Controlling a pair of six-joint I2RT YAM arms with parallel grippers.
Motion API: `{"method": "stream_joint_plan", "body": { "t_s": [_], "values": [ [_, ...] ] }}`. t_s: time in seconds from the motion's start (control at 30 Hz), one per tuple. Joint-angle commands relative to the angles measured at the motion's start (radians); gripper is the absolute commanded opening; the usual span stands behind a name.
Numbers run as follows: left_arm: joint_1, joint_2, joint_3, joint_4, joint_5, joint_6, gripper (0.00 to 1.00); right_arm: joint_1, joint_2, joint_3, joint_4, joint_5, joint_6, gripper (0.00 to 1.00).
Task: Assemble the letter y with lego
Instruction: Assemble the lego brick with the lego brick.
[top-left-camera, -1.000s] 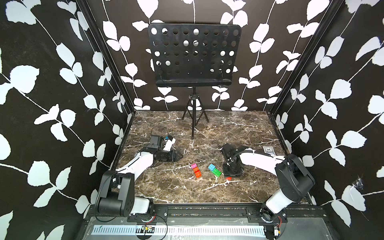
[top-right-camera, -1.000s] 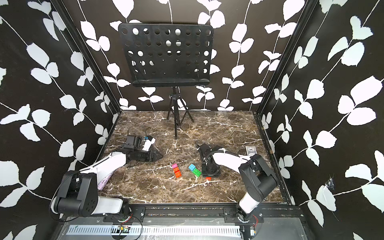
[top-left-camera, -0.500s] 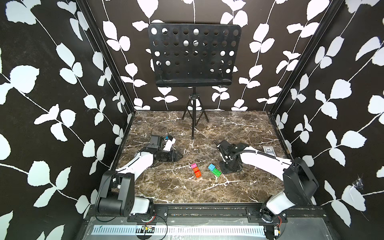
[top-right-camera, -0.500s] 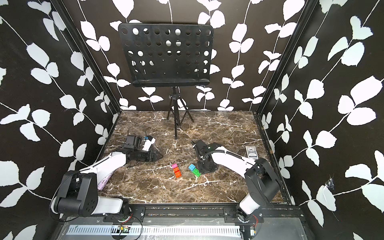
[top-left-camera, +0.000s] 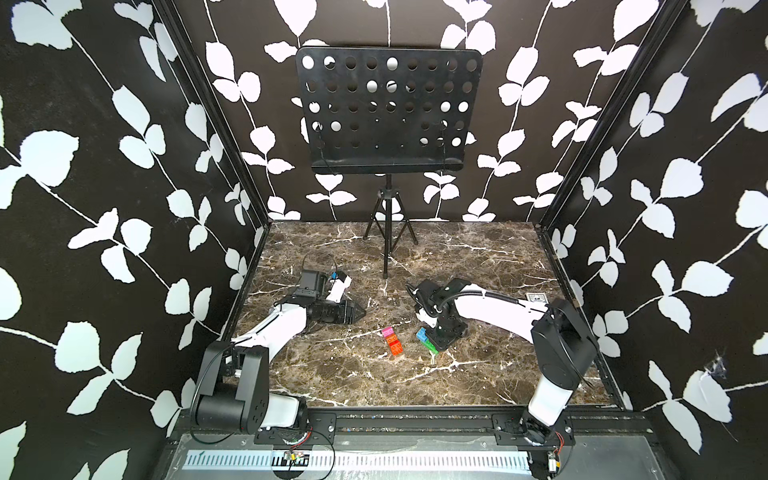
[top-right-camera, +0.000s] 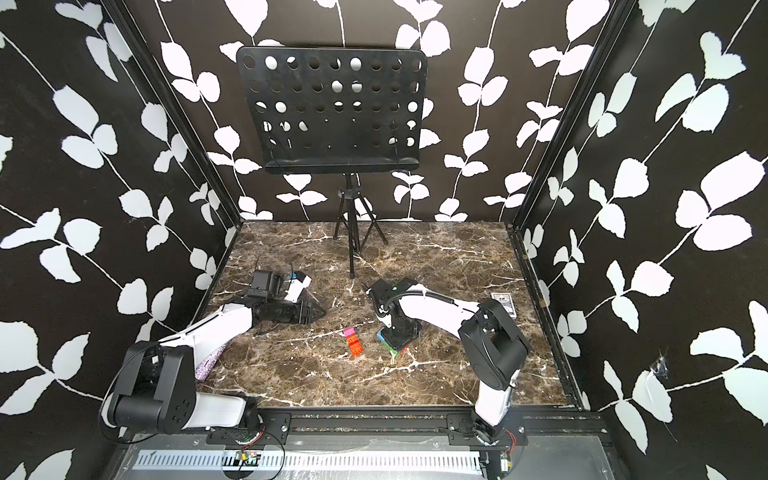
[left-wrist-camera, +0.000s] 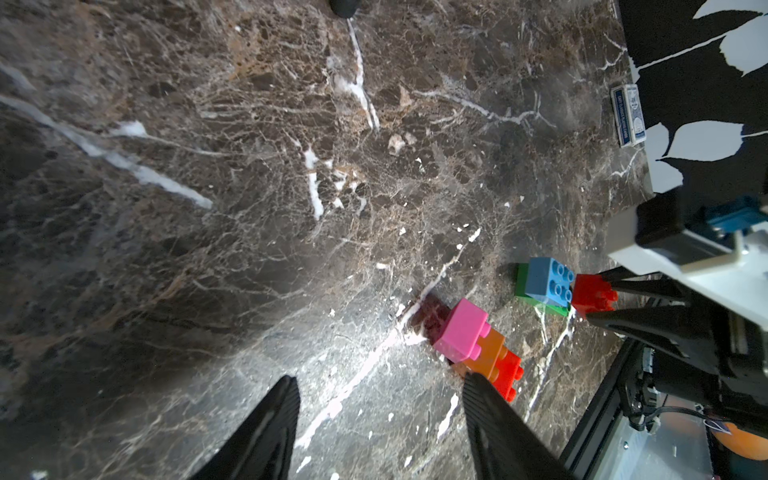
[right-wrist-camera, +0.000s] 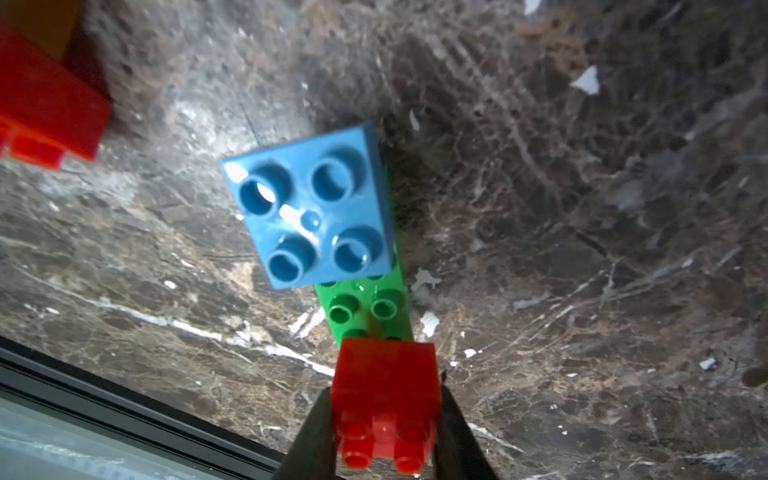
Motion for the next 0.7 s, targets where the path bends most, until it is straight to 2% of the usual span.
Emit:
{"method": "stream_joint_plan", "body": {
  "t_s": [0.0,0.4,0.67],
  "values": [
    [-0.004,-0.021,-0.004,-0.018,0.001,0.018,0.65,0.006,0.009,0.022,-0.042,-0.018,-0.039,0.26],
    [-0.004,-0.014,-0.004,-0.018,0.001,0.017,0.65,0.007,0.053,-0.003,-0.032,-0.031,-0.05,0.25],
    [-0.004,-0.009,-0.003,-0.018,0.001,0.019,0.65,0.008,0.082,-0.015,-0.085,-0.008,-0.108,0.24]
  ]
}}
